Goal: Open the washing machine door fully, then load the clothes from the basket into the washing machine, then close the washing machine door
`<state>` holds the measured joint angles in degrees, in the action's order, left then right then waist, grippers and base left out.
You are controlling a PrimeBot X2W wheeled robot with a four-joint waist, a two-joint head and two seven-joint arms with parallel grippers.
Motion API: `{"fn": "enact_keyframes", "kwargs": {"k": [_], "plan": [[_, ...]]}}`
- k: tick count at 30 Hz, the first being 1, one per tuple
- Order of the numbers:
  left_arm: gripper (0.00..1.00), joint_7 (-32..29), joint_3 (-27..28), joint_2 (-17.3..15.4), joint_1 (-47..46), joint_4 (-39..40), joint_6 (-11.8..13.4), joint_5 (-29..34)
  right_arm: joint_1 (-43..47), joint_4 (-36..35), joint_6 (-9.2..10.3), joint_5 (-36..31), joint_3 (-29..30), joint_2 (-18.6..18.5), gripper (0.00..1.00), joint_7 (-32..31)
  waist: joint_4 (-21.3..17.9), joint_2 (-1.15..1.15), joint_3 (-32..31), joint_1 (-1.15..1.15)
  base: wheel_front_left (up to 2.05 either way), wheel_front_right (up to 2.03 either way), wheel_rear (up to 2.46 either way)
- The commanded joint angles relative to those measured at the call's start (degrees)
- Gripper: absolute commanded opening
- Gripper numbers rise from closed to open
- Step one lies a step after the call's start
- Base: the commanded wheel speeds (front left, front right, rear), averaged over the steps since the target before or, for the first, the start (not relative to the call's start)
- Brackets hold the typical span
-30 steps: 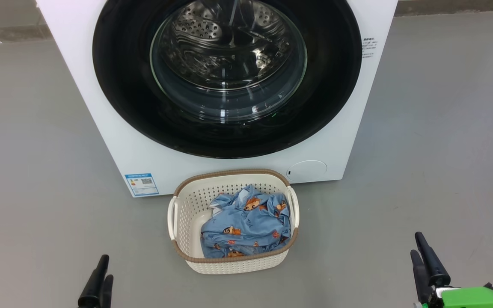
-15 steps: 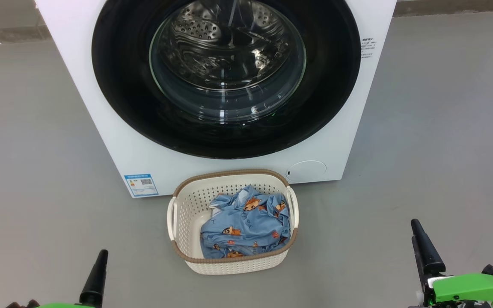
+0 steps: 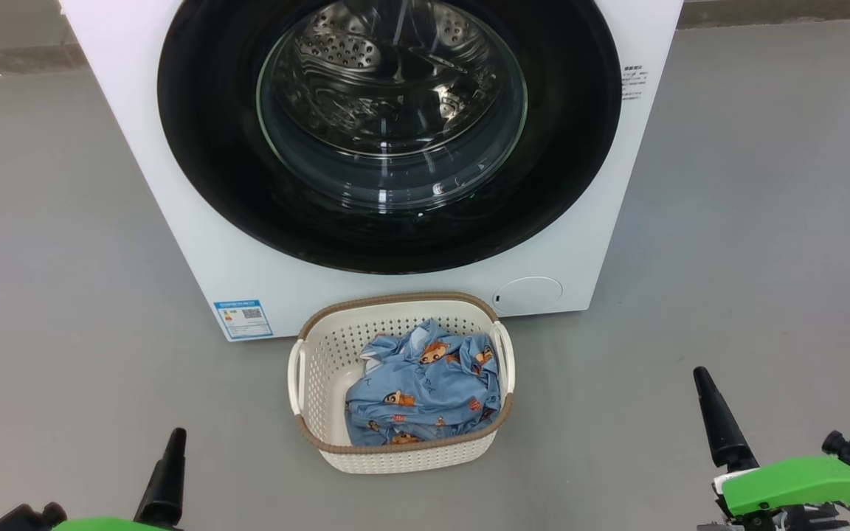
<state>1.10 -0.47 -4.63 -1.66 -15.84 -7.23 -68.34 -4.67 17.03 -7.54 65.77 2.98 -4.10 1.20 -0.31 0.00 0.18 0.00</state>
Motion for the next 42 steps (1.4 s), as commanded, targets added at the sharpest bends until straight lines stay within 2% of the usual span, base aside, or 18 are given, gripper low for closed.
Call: {"fn": "enact_keyframes", "kwargs": {"k": [1, 22, 42], "plan": [[1.00, 0.61, 0.66, -1.44, -2.93, 1.70, -0.10, 1.50, -2.77, -1.66, 0.02, -1.62, -0.74, -0.95, 1.00, 0.60, 0.00, 0.00, -0.01, 0.00, 0.00, 0.00, 0.00], [1.00, 4.16, 0.45, -2.85, -2.22, 4.13, -0.14, 19.41, -4.15, -0.94, 0.03, -20.39, -3.81, -2.64, 1.00, 4.12, 0.05, 0.00, -0.40, 0.00, 0.00, 0.00, 0.00], [1.00, 7.53, 0.54, -3.94, -1.13, 6.24, -0.18, 35.05, -5.40, -0.41, 0.04, -35.42, -4.82, -2.57, 1.00, 7.48, 0.26, 0.00, -0.68, 0.00, 0.00, 0.00, 0.00]]}}
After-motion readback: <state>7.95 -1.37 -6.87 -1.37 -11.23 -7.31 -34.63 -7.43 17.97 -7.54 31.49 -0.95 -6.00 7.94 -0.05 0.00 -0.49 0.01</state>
